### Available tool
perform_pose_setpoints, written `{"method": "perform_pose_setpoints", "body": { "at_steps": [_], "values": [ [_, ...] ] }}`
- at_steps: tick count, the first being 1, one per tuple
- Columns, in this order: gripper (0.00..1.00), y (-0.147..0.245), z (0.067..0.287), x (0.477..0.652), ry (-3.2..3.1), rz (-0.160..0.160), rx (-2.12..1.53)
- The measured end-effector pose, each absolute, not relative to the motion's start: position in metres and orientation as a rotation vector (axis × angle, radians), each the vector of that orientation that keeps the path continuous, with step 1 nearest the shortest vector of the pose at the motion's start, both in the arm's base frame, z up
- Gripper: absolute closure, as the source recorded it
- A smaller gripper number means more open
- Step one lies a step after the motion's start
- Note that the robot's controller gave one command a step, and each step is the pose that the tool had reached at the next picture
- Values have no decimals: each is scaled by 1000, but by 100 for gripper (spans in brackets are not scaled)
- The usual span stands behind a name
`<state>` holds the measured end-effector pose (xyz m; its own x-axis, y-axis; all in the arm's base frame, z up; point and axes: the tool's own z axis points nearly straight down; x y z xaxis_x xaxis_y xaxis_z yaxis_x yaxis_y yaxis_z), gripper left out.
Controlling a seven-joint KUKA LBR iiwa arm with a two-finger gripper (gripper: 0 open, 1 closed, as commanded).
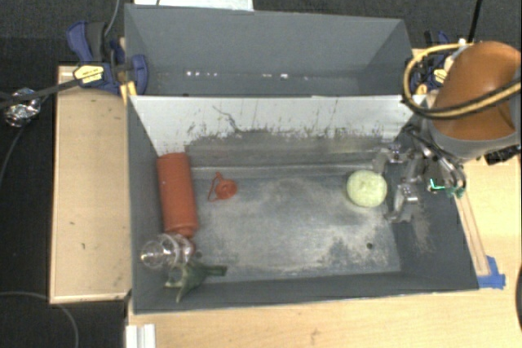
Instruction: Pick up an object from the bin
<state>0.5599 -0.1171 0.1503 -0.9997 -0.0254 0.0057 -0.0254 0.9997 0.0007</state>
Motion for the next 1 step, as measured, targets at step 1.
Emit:
{"method": "perform_pose_setpoints", "body": {
  "at_steps": [1],
  "values": [
    [0, -119, 129, 568, -3152, 1, -83]
  ]
}}
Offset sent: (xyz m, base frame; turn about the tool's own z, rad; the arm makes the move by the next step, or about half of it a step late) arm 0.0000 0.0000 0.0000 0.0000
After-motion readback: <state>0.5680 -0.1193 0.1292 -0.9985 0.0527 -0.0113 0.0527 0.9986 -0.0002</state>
